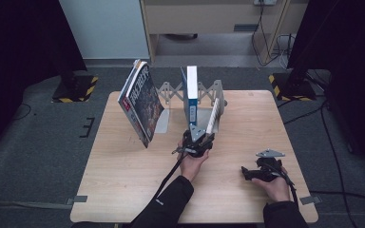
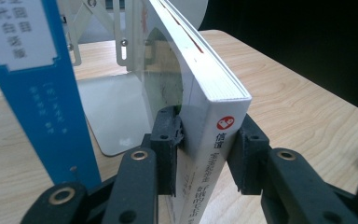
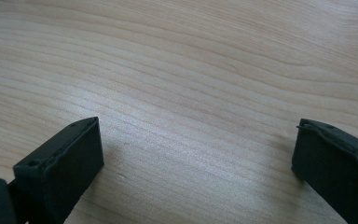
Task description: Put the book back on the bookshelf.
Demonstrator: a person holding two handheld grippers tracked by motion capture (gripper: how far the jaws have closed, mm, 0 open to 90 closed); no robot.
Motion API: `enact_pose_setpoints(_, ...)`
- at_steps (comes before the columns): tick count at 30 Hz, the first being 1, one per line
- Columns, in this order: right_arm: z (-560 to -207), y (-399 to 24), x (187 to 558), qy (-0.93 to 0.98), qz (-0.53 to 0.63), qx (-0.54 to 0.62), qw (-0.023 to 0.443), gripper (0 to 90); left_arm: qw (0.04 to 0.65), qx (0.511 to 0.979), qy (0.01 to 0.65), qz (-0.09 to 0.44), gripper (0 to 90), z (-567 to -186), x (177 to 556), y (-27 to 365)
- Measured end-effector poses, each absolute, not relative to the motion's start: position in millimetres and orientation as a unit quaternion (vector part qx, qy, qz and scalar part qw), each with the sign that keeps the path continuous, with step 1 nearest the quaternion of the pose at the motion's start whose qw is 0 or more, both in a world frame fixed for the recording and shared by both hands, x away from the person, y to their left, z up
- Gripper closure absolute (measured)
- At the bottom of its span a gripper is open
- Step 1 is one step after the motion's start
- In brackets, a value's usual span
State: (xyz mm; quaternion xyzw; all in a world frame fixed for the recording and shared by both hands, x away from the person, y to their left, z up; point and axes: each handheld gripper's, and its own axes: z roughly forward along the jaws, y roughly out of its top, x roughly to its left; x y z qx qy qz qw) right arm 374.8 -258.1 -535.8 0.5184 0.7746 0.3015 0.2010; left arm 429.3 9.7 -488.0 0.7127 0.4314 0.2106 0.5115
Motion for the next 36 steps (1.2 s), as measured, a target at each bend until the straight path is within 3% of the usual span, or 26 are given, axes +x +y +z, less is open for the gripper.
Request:
enact_pose_setpoints(11,-536,-258,375,0.774,0.302,0.518,0.201,2.1,0.521,0.722,0.408,0.198,61.4,-490,432,12)
enact_pose_setpoints(19,-536,-258,375,0.774,0.302,0.518,0.202,2.1,0.523,0.734,0.386,0.197,68.5,-484,420,19)
enact_pose_setpoints(36,-536,-258,375,0.774,0.303,0.518,0.201,2.1,0.522,0.734,0.391,0.189,66.9,-482,442,1)
